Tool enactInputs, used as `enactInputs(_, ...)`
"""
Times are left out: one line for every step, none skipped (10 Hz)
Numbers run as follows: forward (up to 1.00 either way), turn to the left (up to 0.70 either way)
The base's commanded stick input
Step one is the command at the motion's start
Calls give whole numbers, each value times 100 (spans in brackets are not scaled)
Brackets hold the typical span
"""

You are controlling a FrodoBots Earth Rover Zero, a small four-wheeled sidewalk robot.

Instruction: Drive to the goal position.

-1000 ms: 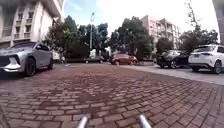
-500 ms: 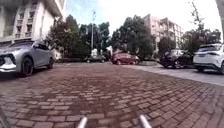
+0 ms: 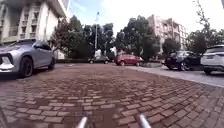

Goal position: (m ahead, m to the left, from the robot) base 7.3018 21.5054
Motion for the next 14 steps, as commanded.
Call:
enactInputs(70, 0)
enactInputs(70, 0)
enactInputs(70, 0)
enactInputs(70, 0)
enactInputs(70, 0)
enactInputs(70, 0)
enactInputs(70, 0)
enactInputs(70, 0)
enactInputs(70, 0)
enactInputs(70, 0)
enactInputs(70, 0)
enactInputs(70, 7)
enactInputs(70, 14)
enactInputs(70, 14)
